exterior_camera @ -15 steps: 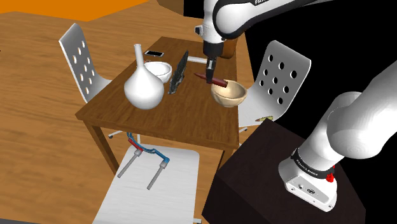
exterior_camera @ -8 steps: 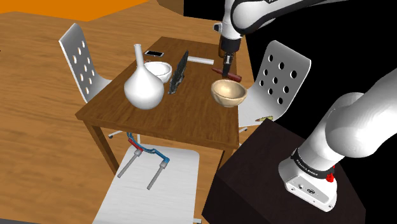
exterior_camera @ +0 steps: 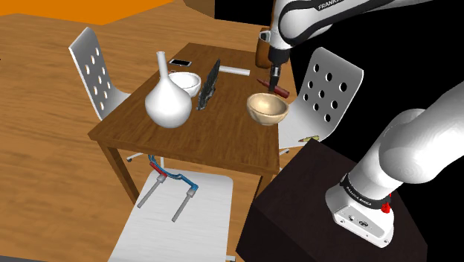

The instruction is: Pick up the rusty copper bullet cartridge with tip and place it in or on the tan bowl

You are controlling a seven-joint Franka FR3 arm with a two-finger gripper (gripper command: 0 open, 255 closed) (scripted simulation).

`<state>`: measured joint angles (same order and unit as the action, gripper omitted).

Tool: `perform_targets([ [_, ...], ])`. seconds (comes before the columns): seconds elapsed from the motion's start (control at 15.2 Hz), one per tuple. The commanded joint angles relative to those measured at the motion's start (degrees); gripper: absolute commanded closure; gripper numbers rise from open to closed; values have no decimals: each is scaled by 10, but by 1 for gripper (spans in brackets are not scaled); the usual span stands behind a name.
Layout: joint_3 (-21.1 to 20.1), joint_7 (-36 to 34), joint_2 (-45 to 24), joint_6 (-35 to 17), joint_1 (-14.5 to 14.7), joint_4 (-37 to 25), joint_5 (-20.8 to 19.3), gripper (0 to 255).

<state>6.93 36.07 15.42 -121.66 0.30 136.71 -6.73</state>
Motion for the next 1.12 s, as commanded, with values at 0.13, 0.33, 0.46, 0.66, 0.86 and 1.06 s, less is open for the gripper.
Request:
perform_targets([
  [0.13, 1, -2, -14, -34, 0, 20, -1, 255],
  [0.33, 2, -3, -26, -59, -1, 33, -2, 255],
  [0.46, 3, -4, -35, -76, -1, 41, -2, 255],
  [0.66, 4, -4, -45, -95, -1, 49, -2, 255],
  [0.86, 4, -4, -46, -95, -1, 49, -2, 255],
  [1.06, 4, -4, -46, -95, -1, 49, -2, 255],
])
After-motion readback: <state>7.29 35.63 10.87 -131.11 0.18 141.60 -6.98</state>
